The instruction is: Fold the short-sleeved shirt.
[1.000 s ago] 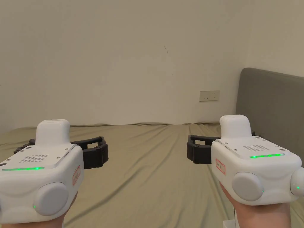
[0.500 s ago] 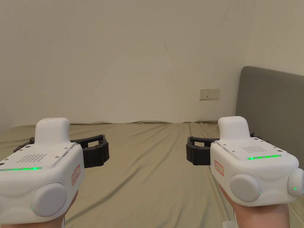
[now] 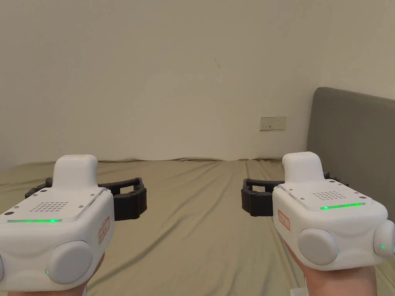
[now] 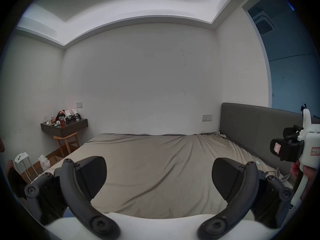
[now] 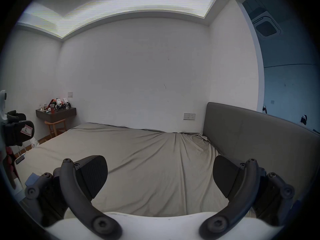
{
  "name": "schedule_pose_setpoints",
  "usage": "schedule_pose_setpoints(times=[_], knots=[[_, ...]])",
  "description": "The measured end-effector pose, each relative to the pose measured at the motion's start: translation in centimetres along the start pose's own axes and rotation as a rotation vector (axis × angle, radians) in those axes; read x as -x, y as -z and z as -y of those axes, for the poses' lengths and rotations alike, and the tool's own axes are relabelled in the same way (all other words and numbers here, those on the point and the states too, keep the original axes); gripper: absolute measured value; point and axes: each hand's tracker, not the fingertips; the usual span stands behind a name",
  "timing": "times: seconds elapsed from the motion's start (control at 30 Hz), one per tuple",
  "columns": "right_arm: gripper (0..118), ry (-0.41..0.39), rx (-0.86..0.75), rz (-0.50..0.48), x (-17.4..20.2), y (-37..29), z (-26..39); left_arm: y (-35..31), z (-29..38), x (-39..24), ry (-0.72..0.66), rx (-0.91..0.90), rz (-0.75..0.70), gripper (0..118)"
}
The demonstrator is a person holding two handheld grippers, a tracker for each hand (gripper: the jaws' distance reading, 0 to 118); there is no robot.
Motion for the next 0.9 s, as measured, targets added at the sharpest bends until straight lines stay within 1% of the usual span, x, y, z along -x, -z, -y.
schedule_pose_setpoints(times=[0.07, 0.17, 0.27, 0.4, 0.5, 0.63, 0.73, 0.83, 0.9], knots=[[118, -0.003, 0.001, 0.000, 0.1, 0.0, 0.0, -0.3, -0.1, -0.2, 0.002, -0.025, 0.013, 118], [118, -0.012, 0.002, -0.001, 0.3, 0.0, -0.1, -0.7, -0.4, -0.1, -0.034, -0.046, 0.052, 118], [118, -0.012, -0.003, -0.002, 0.3, 0.0, -0.2, -1.0, -0.5, -0.1, -0.038, -0.071, 0.050, 118], [118, 0.004, -0.010, -0.002, 0.3, -0.2, -0.4, -0.9, -0.7, 0.0, -0.025, -0.060, 0.038, 118], [118, 0.027, -0.007, -0.045, 0.2, -0.2, -0.5, -0.8, -0.7, 0.0, -0.025, -0.042, 0.026, 118], [118, 0.038, 0.029, -0.045, 0.8, 0.0, -0.8, -0.8, -0.7, 0.0, -0.028, -0.036, 0.030, 118], [118, 0.034, 0.037, -0.116, 0.8, -0.1, -0.8, -0.9, -0.7, -0.2, -0.004, -0.029, 0.018, 118], [118, 0.020, 0.038, -0.129, 1.1, -0.3, -0.8, -0.9, -0.7, -0.3, 0.008, -0.026, 0.009, 118], [118, 0.048, 0.038, -0.128, 1.0, -0.3, -1.1, -0.8, -0.8, -0.2, 0.006, -0.019, 0.009, 118]])
